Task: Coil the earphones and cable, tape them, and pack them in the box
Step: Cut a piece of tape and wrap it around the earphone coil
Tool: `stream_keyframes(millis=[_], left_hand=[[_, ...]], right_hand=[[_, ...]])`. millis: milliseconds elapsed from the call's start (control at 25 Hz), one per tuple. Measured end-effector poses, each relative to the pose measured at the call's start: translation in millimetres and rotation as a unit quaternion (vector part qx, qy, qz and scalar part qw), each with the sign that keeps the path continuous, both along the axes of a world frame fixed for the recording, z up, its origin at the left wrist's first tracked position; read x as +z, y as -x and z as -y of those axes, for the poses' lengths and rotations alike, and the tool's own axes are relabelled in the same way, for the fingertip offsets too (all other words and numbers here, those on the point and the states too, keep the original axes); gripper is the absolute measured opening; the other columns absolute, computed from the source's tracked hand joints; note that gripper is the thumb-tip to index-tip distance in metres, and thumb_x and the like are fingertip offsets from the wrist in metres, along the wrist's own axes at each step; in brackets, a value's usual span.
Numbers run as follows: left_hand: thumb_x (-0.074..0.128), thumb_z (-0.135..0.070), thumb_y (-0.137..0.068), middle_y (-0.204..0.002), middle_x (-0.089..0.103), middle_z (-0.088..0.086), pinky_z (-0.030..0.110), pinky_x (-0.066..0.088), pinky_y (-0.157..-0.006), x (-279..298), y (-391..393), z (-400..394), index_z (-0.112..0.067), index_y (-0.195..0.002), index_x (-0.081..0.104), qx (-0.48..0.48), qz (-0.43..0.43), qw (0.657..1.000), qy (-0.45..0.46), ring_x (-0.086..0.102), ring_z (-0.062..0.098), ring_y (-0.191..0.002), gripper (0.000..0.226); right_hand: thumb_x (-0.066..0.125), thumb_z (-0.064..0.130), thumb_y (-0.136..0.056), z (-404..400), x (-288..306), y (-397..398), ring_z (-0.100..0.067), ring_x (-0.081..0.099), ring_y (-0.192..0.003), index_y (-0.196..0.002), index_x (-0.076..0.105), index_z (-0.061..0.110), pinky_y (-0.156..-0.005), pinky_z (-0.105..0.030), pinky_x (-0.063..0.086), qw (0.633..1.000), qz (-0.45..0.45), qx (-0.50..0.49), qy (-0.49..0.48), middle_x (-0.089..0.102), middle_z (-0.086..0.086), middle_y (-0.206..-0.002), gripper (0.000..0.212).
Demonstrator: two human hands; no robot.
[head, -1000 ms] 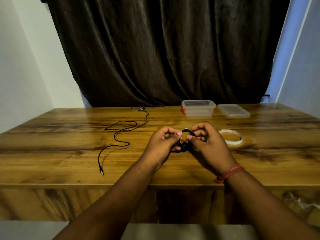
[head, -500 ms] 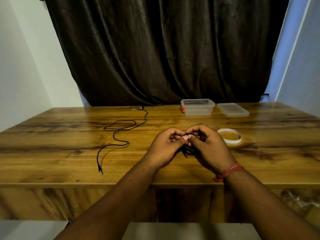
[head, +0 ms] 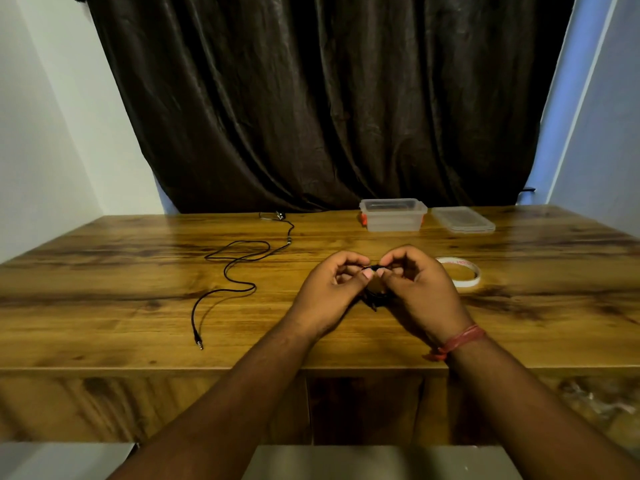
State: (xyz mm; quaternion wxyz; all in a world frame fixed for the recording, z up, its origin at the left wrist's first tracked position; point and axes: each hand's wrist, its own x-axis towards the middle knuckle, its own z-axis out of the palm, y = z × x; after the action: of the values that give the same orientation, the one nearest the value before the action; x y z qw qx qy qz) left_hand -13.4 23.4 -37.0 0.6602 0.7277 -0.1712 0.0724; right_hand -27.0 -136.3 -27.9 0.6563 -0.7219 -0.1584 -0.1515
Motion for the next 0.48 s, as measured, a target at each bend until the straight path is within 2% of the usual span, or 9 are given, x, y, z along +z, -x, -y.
stream_keyframes(millis=[120, 280, 400, 480], left_hand=[[0.067, -0.013, -0.088, -0.082, 0.070, -0.002, 0.049, 0.054, -0.090, -1.9, -1.3, 0.4, -0.034, -0.084, 0.071, -0.008, 0.001, 1.000, 0.007, 0.066, 0.019, -0.087, 0.021], [0.063, -0.006, -0.091, -0.082, 0.068, 0.003, 0.048, 0.052, -0.090, 0.3, -0.6, -0.9, -0.022, -0.082, 0.068, 0.006, -0.019, 0.999, 0.045, 0.064, 0.021, -0.087, 0.020], [0.063, -0.005, -0.091, -0.082, 0.067, 0.001, 0.048, 0.052, -0.091, 1.5, 0.1, -1.2, -0.018, -0.085, 0.066, 0.012, -0.019, 0.999, 0.045, 0.063, 0.022, -0.088, 0.014], [0.062, -0.004, -0.092, -0.082, 0.067, 0.003, 0.048, 0.052, -0.092, 2.4, 0.7, -1.1, -0.014, -0.089, 0.065, 0.005, -0.025, 0.998, 0.049, 0.063, 0.021, -0.088, 0.011]], right_hand=[[0.067, 0.003, -0.088, -1.5, -2.6, -1.2, -0.010, 0.069, -0.080, -0.090, 0.067, 0.021, -0.071, -0.025, 0.056, 0.999, 0.011, 0.002, 0.047, 0.071, 0.003, -0.082, 0.018], [0.065, -0.004, -0.087, -1.6, -2.9, -2.8, -0.014, 0.063, -0.074, -0.092, 0.065, 0.020, -0.071, -0.034, 0.055, 1.000, -0.001, 0.010, 0.012, 0.065, 0.009, -0.071, 0.024], [0.063, -0.008, -0.087, 0.8, -3.0, -4.5, -0.023, 0.062, -0.077, -0.092, 0.065, 0.020, -0.067, -0.036, 0.058, 1.000, -0.001, 0.001, -0.018, 0.063, 0.002, -0.075, 0.028], [0.064, -0.005, -0.086, 1.4, -4.3, -5.5, -0.031, 0.065, -0.081, -0.091, 0.065, 0.024, -0.072, -0.047, 0.059, 1.000, 0.003, 0.004, -0.012, 0.066, -0.005, -0.081, 0.029]])
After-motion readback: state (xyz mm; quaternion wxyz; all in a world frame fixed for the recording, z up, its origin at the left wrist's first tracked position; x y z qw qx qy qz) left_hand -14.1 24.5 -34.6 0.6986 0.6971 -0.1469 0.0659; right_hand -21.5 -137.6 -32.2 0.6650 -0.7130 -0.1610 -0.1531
